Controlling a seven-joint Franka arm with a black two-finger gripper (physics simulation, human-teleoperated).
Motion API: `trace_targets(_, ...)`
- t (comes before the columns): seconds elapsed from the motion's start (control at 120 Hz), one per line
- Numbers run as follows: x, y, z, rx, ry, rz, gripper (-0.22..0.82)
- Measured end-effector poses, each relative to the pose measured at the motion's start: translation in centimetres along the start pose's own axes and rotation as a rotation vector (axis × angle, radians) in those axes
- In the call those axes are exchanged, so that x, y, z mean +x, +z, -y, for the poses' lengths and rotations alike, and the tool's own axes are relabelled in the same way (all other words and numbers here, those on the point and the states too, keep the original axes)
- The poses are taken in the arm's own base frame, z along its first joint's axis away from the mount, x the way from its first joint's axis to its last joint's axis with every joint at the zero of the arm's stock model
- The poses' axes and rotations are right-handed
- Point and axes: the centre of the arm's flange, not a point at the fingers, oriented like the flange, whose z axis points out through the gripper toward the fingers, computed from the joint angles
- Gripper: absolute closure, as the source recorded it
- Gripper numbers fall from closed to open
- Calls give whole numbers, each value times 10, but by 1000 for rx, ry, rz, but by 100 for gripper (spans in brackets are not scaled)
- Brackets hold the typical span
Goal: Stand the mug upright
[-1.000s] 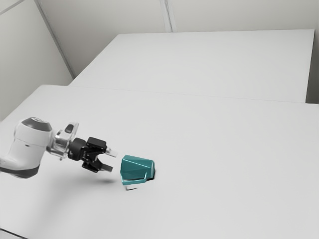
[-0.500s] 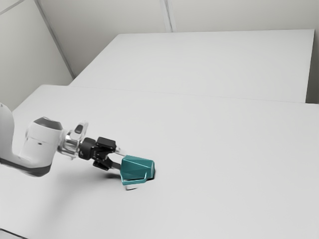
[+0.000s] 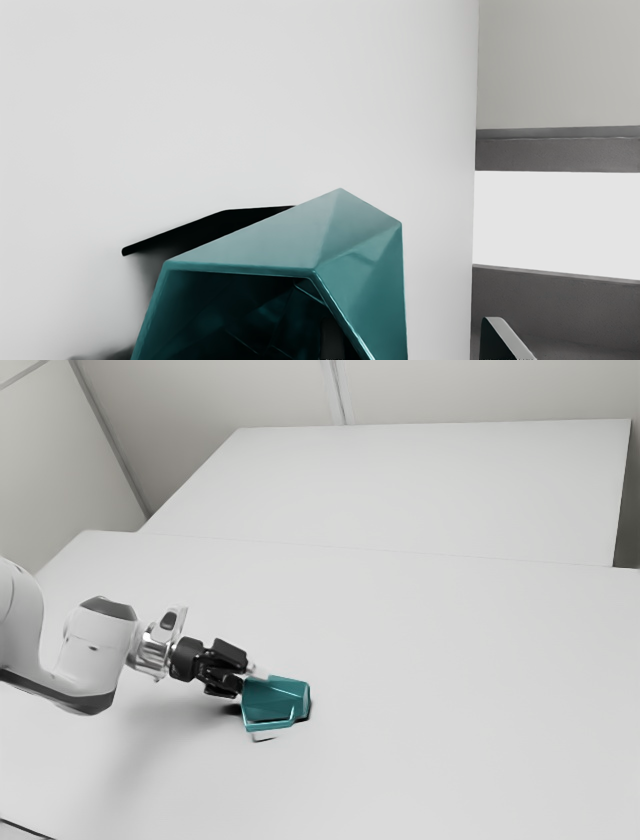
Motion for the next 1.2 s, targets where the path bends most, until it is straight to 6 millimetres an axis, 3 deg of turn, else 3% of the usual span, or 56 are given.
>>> trace_targets(0.342,-1,2,-1,-16,14,5,67)
trace_targets(0.758,-1,6,-12,-43,42,12,77)
trace_targets(1.067,5,-2,-67,-75,150,3,78)
trace_targets(1.2,24,-13,-91,-6,216,8,78)
